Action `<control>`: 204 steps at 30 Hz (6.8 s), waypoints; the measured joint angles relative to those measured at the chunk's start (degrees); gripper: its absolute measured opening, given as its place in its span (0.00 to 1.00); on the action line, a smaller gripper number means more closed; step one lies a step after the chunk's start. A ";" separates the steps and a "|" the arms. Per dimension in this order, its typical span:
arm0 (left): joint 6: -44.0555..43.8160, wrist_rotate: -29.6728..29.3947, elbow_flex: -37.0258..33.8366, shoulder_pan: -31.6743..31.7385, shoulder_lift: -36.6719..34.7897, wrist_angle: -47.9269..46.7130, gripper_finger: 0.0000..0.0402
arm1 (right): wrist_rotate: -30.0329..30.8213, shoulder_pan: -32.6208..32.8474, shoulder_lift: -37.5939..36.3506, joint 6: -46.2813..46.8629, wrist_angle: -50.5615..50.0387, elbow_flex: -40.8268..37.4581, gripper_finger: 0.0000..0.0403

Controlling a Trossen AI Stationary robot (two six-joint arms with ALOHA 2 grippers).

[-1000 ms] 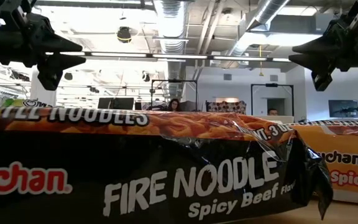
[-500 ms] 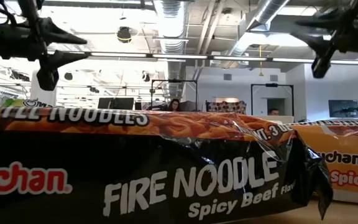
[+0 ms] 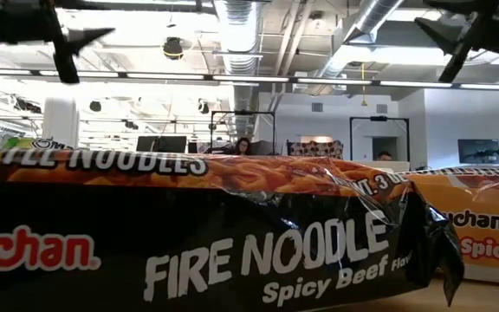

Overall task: Sort Maruchan noodles
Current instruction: Put the black noodle pack into the right white bin

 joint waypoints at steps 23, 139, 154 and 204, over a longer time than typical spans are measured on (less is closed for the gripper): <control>22.19 1.98 17.30 0.00 9.31 -16.44 0.31 | -1.14 0.25 16.12 19.42 -61.17 35.23 0.52; 17.44 -5.60 17.36 -0.01 9.55 -22.73 0.31 | -21.63 6.11 82.00 24.16 -75.51 46.97 0.01; 18.10 -5.60 17.36 0.00 9.55 -22.77 0.31 | -15.15 7.58 81.76 19.39 -90.13 61.20 0.01; 22.01 -25.10 17.36 0.00 9.55 -24.23 0.31 | 0.10 -45.45 91.32 -64.04 -85.50 78.48 0.01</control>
